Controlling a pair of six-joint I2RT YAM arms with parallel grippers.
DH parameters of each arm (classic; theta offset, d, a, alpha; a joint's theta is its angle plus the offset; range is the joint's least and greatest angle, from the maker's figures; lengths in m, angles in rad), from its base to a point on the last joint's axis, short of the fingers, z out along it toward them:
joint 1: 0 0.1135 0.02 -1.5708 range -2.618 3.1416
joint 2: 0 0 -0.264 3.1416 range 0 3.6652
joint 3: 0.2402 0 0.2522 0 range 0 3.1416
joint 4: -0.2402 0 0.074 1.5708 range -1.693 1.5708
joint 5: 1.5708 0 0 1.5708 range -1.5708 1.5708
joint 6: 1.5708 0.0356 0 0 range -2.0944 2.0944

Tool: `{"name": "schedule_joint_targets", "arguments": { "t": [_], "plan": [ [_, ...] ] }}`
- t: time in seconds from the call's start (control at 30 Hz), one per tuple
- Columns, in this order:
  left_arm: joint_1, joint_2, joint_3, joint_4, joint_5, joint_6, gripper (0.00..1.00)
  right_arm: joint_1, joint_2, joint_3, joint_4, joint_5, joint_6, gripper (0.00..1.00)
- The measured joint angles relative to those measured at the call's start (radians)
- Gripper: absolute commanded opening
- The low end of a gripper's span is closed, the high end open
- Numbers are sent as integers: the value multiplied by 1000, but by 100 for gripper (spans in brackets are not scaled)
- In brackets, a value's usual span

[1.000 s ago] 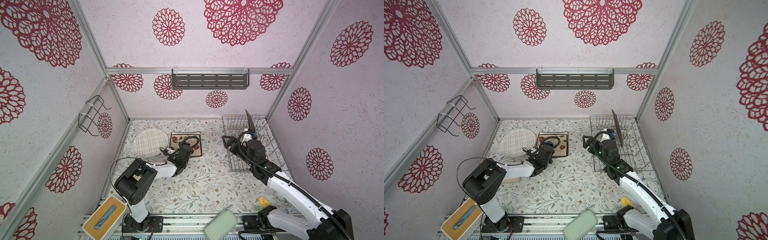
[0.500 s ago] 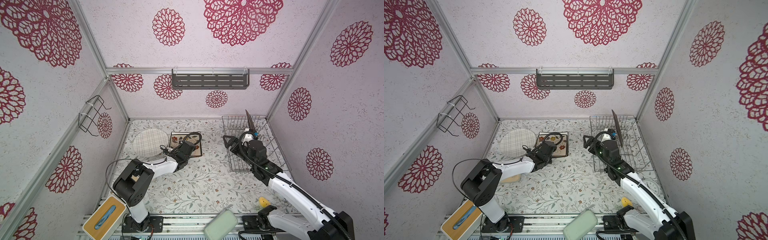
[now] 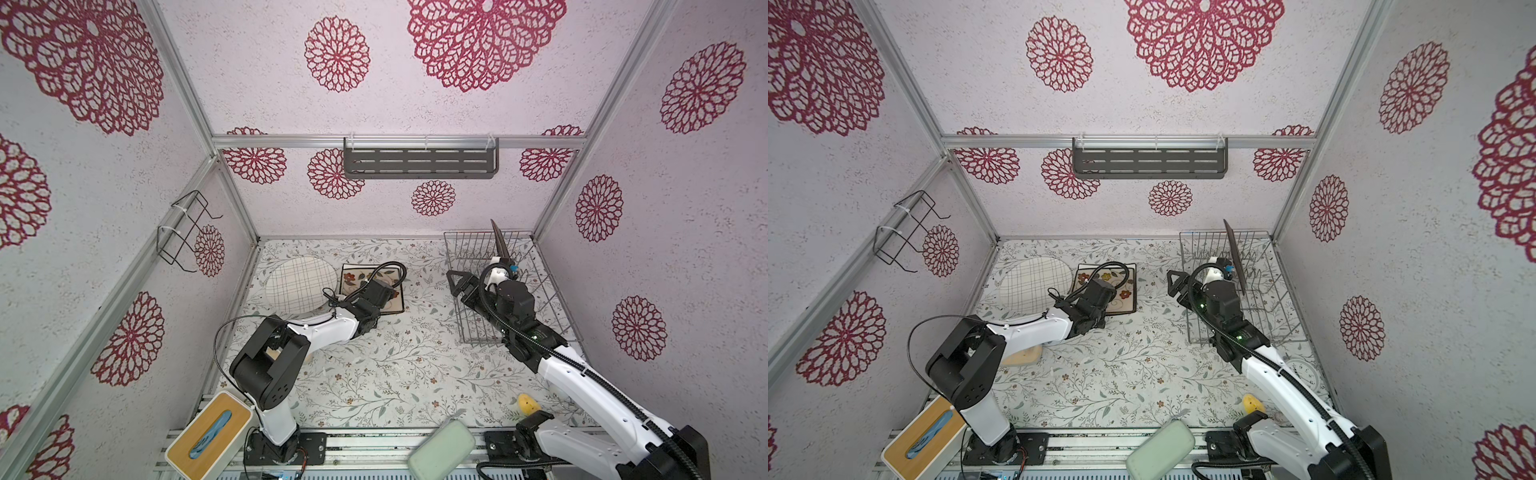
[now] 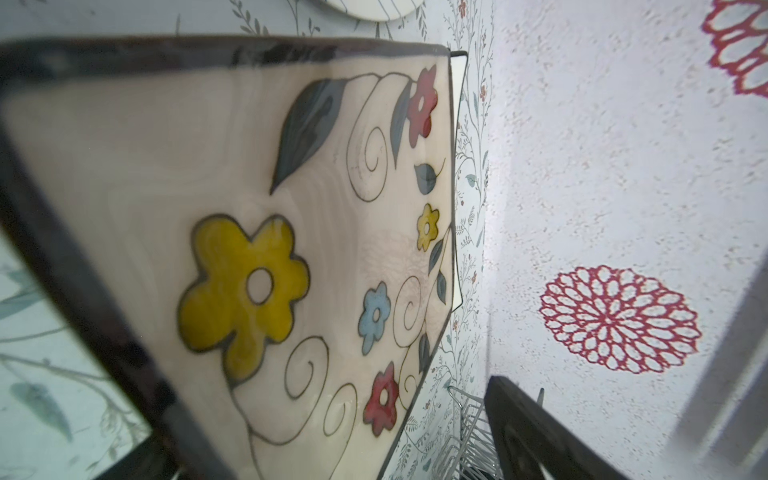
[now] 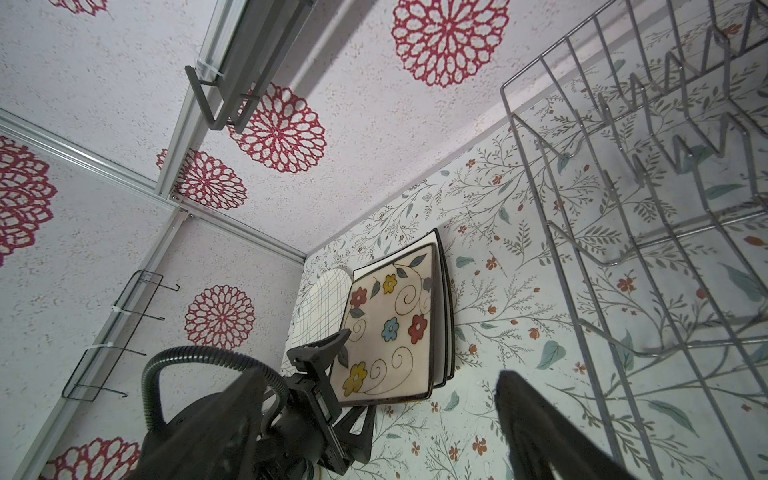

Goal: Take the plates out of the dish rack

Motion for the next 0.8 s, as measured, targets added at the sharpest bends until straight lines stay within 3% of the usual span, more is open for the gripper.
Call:
{"name": "schedule_joint_targets", "arguments": {
  "t": [0.8],
  "plan": [
    [24,51,93,-134,80,10,97,1,0,0,1,7,8,90]
  ]
}}
